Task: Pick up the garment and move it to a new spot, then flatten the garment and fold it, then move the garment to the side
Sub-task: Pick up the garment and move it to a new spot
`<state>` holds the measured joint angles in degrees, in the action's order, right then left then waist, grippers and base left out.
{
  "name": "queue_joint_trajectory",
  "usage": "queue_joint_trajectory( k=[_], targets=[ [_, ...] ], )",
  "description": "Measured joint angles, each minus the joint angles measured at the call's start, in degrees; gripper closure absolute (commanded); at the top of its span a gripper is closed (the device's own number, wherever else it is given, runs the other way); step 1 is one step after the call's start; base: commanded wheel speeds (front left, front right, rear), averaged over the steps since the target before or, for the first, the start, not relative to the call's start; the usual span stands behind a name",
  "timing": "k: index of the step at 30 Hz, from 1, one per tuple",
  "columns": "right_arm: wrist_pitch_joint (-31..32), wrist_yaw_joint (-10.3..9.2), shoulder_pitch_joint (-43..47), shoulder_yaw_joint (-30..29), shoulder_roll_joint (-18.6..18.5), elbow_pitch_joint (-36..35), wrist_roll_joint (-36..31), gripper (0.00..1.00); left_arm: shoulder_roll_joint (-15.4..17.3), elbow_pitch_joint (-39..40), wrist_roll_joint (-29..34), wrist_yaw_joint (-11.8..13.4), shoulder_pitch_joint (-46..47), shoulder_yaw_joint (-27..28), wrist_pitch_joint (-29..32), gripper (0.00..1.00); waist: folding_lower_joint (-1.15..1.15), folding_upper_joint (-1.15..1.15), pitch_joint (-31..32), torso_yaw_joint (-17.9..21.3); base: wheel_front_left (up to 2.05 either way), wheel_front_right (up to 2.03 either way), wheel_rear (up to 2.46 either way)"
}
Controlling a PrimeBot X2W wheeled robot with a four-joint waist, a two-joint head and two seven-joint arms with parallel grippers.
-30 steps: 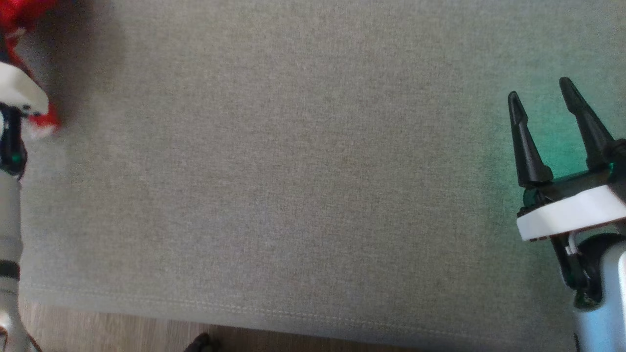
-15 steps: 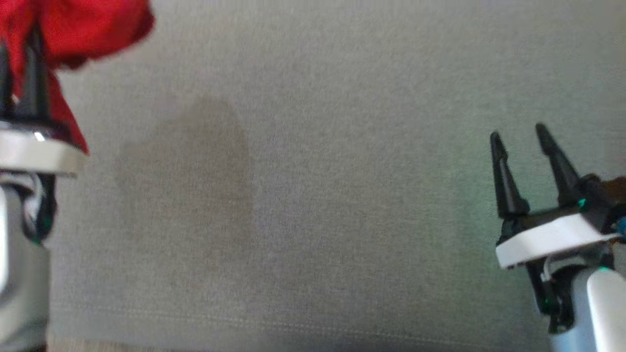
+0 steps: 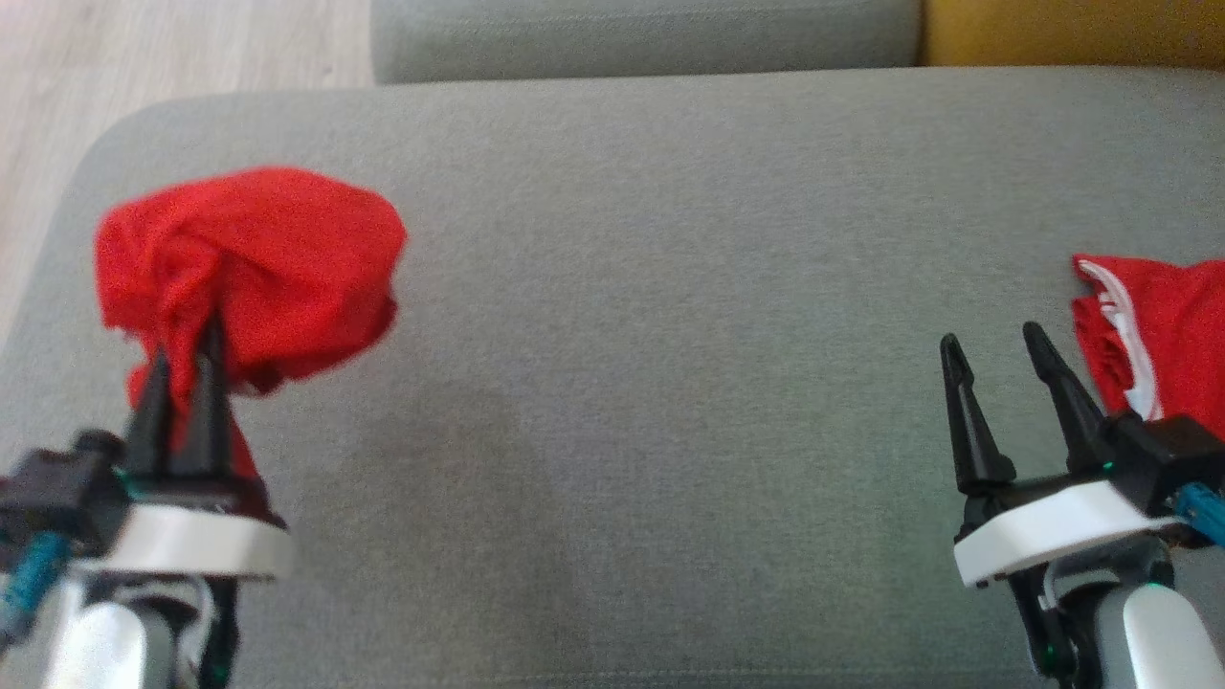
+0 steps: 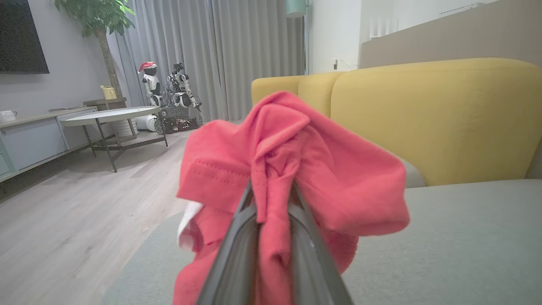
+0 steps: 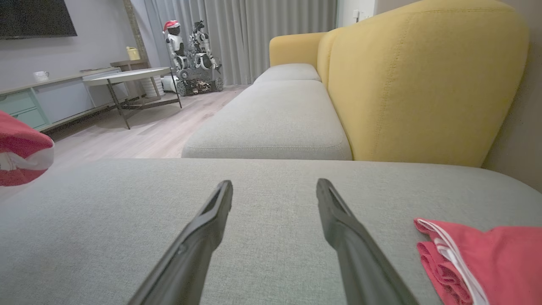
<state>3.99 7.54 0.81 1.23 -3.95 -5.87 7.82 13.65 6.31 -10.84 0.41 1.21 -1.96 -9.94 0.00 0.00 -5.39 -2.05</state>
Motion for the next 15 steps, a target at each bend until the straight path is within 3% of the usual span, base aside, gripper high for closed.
queue_joint_trajectory(
  k=[8, 15],
  targets=[
    [0.0, 0.00, 1.2, 0.1, 0.8, 0.4, 0.0, 0.00, -3.0, 3.0, 0.5, 0.2, -4.1, -6.8, 3.5, 1.00, 0.00, 0.00, 2.2, 4.1, 0.00, 0.00, 0.00],
    [-0.1, 0.00, 1.0, 1.0, 1.2, 0.4, 0.8, 0.00, -5.5, -6.8, 1.7, -3.1, 1.8, -13.9, 3.3, 1.00, 0.00, 0.00, 1.0, 9.0, 0.00, 0.00, 0.00]
  ],
)
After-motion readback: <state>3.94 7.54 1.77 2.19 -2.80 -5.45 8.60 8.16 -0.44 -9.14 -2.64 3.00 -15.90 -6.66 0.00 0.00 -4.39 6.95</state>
